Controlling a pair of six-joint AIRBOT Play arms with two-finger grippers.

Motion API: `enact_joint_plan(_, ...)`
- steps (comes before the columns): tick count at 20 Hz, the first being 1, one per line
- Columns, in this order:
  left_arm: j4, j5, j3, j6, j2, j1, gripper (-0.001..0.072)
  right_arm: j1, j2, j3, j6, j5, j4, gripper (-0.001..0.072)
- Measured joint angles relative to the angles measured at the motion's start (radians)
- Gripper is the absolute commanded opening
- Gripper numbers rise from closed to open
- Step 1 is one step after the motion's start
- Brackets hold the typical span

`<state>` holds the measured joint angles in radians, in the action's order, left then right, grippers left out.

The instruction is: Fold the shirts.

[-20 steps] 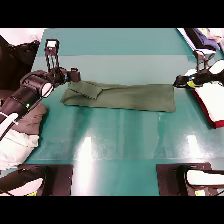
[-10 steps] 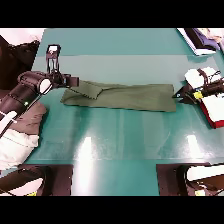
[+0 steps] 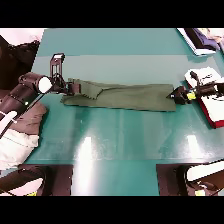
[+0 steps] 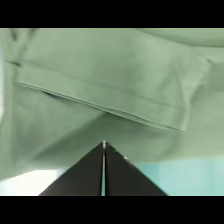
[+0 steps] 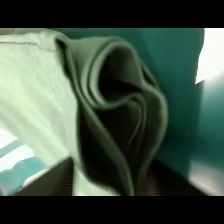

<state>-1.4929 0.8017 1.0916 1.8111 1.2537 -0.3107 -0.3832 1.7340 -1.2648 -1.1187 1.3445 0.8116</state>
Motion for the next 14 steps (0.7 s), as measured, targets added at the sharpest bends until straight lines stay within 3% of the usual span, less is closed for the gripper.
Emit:
enact_joint_plan(1, 0.022, 0.004, 0.000, -0.003, 0.000, -0.002, 0.0027, 0.018, 0.001, 0.001, 0.011, -0.014, 0.006, 0.0020)
enact_joint_plan(8, 0.103, -0.016, 0.035, -0.011, 0.031, -0.123, 0.0025, 0.098, -0.086, 0.001, 0.089, -0.050, -0.005, 0.0014)
enact_joint_plan(14, 0.133, 0.013, 0.327, -0.034, 0.272, -0.284, 0.0025, 0.109, -0.330, -0.006, 0.047, 0.056, -0.008, 0.0013)
